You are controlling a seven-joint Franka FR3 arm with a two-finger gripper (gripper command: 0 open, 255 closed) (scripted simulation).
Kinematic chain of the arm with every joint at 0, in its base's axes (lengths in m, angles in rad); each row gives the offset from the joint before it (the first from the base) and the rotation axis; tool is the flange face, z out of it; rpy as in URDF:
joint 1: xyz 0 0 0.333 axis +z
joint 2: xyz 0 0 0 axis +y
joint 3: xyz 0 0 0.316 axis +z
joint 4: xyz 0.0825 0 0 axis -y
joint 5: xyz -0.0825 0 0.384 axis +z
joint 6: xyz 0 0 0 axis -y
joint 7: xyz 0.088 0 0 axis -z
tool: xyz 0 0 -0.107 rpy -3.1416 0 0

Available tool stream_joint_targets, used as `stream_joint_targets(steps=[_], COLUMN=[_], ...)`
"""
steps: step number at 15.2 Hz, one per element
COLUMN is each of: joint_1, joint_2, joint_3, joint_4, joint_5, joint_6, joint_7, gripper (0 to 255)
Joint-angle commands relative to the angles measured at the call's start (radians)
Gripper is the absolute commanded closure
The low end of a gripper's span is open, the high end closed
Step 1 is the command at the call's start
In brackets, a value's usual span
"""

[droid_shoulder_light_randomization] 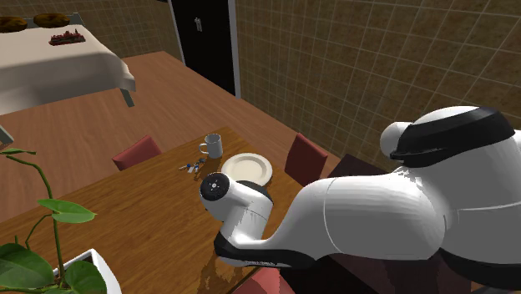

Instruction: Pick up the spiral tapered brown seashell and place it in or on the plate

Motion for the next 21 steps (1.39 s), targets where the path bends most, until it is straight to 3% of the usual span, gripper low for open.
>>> stream_joint_targets(steps=[1, 7, 15, 16, 21], joint_1=[-0.050, -0.114, -0.114, -0.114, -0.114], joint_2=[0.035, -0.019, -0.019, -0.019, -0.019], joint_3=[0.024, 0.094, 0.094, 0.094, 0.094], joint_4=[0.019, 0.052, 0.052, 0.052, 0.051], joint_5=[0.062, 0.112, 0.112, 0.112, 0.112], joint_6=[-0.016, 0.031, 0.031, 0.031, 0.031], joint_7=[0.020, -0.010, -0.010, -0.010, -0.009], gripper=[0, 0, 0, 255, 255])
